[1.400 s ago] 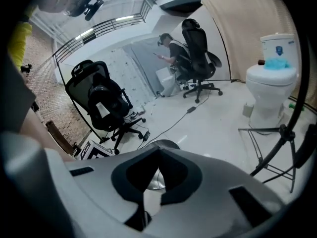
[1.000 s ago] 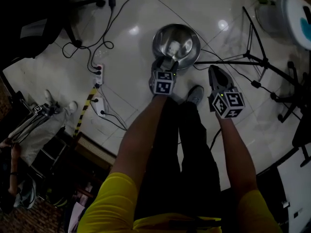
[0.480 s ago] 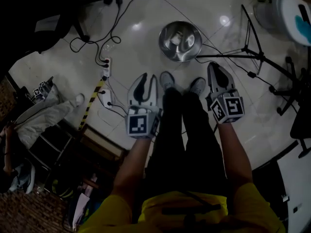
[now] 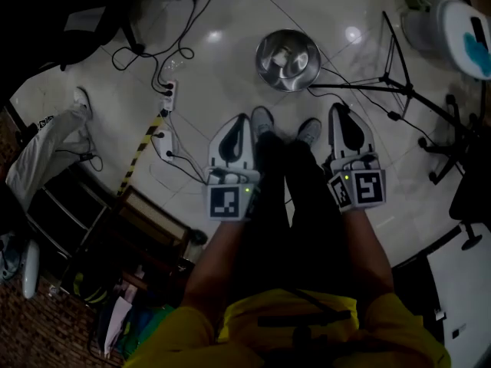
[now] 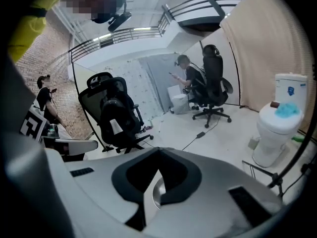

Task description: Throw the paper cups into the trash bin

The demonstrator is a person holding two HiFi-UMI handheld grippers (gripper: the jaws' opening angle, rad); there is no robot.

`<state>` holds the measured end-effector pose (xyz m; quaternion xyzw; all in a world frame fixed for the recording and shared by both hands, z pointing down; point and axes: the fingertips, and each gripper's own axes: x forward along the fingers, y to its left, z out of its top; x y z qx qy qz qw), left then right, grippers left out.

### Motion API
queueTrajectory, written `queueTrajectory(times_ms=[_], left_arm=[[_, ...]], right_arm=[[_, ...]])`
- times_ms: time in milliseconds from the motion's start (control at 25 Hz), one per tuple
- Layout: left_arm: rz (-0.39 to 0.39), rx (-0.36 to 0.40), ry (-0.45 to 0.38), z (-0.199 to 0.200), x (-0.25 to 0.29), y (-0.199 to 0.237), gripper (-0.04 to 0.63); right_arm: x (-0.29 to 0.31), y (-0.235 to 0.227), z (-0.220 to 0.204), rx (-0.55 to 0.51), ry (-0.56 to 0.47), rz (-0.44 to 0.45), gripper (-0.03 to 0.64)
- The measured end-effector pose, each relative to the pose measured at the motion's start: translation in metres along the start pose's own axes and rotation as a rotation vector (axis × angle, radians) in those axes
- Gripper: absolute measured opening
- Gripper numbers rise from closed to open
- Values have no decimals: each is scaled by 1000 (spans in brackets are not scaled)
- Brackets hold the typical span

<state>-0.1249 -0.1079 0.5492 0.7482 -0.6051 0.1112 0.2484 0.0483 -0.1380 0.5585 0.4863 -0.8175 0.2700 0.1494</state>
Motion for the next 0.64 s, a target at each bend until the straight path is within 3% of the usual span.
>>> queueTrajectory(times_ms=[160,440,640], left_arm=[[-25,-32,-7,-5,6,3,0],[-191,-85,3,-10,18,-14,5],[-156,-108,-2,-10,27,-2,2]], right_arm=[[9,-1,-8,-22,18,9,3],[25,3,-15,-22,24,25,3],[35,5,-23,-24,51,36,3]])
